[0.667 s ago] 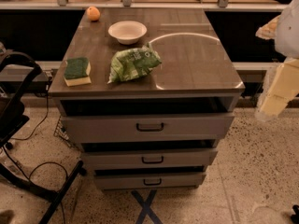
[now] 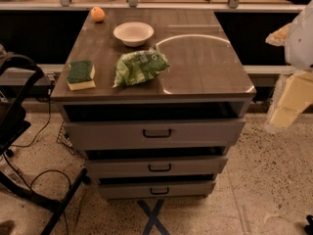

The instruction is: Open middle drawer

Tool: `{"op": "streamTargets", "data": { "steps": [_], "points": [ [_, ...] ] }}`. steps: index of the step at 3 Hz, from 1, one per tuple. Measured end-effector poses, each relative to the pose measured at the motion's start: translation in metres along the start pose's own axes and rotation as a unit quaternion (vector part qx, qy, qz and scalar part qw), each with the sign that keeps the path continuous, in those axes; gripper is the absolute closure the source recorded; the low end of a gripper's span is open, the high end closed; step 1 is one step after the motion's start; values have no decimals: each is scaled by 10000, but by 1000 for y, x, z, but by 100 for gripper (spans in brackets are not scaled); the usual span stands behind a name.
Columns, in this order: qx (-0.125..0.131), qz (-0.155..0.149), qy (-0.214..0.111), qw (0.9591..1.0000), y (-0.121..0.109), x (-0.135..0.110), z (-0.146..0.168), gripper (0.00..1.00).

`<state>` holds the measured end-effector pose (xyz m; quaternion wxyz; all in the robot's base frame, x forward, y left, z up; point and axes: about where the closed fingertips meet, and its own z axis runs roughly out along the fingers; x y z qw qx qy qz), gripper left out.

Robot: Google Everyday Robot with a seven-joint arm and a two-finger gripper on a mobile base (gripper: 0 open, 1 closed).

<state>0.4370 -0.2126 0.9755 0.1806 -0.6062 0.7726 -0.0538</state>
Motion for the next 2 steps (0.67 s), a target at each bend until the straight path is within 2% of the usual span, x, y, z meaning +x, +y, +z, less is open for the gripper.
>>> {"op": "streamTargets", "data": {
  "steps": [1, 2],
  "points": [
    [187, -201, 135, 9995, 10, 2, 26, 0],
    [525, -627, 564, 9951, 28, 3, 67, 0]
  ]
}}
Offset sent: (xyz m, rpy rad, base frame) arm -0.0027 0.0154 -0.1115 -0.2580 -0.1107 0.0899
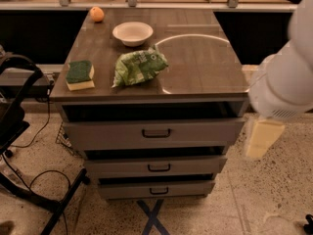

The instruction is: Open middle drawer

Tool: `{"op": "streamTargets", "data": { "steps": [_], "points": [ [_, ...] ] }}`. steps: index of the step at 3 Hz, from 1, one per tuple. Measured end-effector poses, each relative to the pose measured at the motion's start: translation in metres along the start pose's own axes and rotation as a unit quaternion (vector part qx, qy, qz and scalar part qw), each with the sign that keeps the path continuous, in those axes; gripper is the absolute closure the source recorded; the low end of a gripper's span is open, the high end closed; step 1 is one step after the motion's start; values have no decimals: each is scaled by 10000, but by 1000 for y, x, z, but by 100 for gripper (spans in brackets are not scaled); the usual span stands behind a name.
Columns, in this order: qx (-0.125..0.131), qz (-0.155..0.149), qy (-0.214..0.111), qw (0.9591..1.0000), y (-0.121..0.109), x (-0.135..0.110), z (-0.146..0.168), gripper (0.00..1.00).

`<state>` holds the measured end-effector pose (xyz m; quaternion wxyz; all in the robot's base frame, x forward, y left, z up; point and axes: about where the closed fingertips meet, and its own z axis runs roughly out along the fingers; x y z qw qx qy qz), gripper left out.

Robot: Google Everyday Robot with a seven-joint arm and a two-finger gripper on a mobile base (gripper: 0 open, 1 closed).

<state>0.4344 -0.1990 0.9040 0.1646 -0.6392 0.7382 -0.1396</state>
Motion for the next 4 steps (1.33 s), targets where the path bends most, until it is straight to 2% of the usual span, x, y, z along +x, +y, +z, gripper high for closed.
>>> {"op": "streamTargets", "data": {
  "steps": [1, 2, 3, 4],
  "points": [
    [219, -254, 503, 9982, 18, 1, 28, 0],
    [641, -149, 1118, 9915, 33, 9, 45, 0],
    [662, 68, 1081, 9919, 30, 10, 43, 0],
    [385, -49, 830, 9958, 58, 5, 79, 0]
  ]
}}
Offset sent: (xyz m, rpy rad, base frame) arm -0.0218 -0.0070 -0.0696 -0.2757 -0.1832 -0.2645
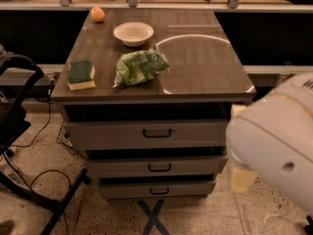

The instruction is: Open middle drawer

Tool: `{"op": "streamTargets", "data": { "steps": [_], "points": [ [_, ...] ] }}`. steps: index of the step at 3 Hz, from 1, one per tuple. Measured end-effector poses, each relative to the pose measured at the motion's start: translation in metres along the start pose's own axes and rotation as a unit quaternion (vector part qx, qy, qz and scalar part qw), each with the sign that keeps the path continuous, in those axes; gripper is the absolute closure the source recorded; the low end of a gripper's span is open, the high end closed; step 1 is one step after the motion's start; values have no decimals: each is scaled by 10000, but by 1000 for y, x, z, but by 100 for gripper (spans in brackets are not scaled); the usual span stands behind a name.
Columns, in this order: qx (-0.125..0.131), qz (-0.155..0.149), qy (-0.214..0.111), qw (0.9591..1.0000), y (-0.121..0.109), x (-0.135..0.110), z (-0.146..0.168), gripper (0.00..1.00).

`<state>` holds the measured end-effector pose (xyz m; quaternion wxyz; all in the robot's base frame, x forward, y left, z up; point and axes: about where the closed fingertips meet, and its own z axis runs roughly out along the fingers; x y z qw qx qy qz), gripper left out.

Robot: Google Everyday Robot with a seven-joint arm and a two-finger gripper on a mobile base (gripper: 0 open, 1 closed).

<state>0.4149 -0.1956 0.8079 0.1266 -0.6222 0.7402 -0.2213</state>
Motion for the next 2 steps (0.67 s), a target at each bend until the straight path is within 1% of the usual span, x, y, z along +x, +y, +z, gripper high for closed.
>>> {"op": "streamTargets", "data": {
  "steps": [1, 2],
  "points": [
    [-382, -179, -351, 9985, 50, -9, 60, 0],
    [-769, -602, -787, 9921, 124, -36, 151, 0]
  ]
}}
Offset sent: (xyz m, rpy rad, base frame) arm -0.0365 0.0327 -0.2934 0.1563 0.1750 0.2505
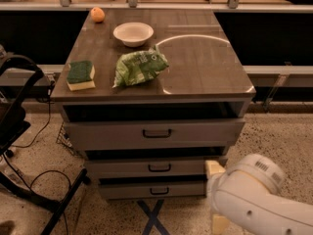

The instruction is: Open middle drawer

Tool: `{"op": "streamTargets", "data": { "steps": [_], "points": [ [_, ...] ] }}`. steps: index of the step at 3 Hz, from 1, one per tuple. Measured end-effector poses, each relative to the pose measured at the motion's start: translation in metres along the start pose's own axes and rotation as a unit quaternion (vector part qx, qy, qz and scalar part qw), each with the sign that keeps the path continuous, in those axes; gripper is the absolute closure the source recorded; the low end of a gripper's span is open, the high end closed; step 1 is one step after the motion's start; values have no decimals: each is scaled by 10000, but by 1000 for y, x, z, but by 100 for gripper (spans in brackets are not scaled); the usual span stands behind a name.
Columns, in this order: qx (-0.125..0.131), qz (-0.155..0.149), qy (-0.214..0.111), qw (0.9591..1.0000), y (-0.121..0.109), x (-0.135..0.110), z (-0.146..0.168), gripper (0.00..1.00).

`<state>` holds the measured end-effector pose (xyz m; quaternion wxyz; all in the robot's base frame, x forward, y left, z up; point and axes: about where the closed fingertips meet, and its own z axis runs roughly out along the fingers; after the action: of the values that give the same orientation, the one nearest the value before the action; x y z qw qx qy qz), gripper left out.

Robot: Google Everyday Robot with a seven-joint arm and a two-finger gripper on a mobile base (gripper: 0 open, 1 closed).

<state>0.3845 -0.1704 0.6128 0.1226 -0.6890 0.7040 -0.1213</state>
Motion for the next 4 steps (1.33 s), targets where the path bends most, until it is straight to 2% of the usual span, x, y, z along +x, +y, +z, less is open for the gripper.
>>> {"op": "streamTargets", "data": {
  "steps": [1, 2, 3, 4],
  "points": [
    [13, -353, -139, 9993, 19, -13, 56, 0],
    [-13, -401, -103, 9991, 16, -19, 59, 0],
    [-87, -524, -170, 9984, 3, -46, 83, 0],
    [-193, -619, -583, 9962, -18, -96, 142, 0]
  ]
}}
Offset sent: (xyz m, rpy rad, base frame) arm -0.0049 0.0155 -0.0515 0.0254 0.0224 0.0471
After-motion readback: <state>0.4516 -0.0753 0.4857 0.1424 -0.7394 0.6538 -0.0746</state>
